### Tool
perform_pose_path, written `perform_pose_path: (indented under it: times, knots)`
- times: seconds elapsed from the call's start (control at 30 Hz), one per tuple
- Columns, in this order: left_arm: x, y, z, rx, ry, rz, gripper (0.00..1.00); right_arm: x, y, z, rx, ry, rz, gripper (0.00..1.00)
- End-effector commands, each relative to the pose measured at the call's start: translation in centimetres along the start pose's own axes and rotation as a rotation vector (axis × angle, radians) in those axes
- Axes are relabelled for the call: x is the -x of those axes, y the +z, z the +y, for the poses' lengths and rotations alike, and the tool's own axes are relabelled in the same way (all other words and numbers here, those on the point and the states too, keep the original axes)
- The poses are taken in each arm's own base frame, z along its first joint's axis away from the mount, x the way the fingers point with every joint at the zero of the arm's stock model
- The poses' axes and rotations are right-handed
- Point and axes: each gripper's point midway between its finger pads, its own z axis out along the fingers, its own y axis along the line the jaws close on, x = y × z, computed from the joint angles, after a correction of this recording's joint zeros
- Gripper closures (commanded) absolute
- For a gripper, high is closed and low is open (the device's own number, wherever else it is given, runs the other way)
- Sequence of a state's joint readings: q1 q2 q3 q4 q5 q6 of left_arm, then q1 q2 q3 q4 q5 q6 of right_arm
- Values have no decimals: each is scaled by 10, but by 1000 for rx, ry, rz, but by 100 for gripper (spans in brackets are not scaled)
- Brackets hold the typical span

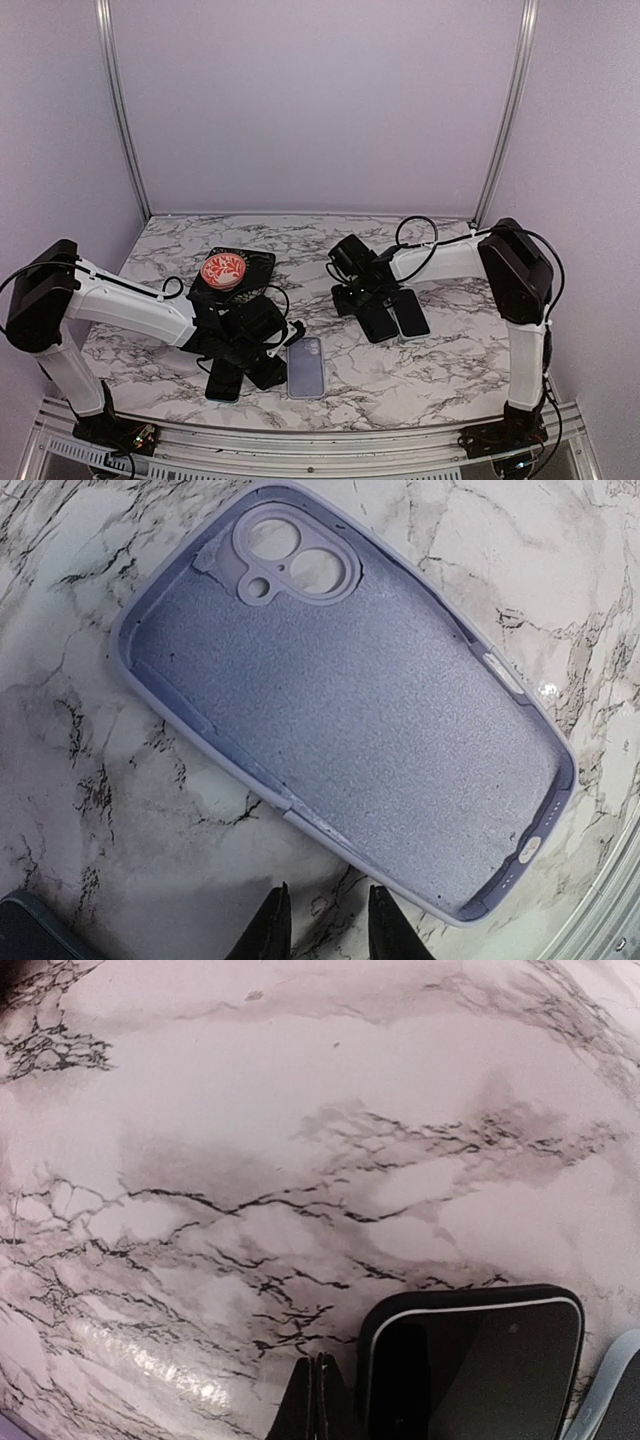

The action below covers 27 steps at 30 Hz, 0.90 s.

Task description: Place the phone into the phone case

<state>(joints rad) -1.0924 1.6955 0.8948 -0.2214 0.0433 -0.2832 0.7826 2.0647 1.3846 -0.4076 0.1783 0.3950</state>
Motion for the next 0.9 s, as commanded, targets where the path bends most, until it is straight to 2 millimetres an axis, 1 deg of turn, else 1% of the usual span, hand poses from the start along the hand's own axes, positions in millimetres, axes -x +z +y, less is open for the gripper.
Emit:
perform_pose_path:
  times: [0.0,0.1,0.17,0.33,0.43,0.53,0.6,0.7,0.87]
  knots:
    - [-5,3,3,18,4,11,74,-8,5,-38,-99,84,8,100]
    - [-5,5,2,15,7,11,74,-11,-5,-57,-135,122,-15,100]
    - [-4,6,1,8,9,13,74,-15,-10,-66,-146,138,-27,100]
    - [-5,6,0,1,8,17,74,-19,-18,-77,-173,121,-25,100]
    - [-5,6,-1,-2,7,15,74,-22,-23,-88,-220,113,-21,100]
    - [-4,8,-1,-4,13,14,74,-24,-26,-98,-222,132,-16,100]
    - [-2,9,-2,-6,17,12,74,-20,-33,-98,-211,126,-28,100]
    - [4,10,-5,-17,24,-1,74,-9,-45,-89,-165,116,-58,98]
    - [29,7,-14,-38,46,-49,74,5,-69,-75,-110,117,-110,97]
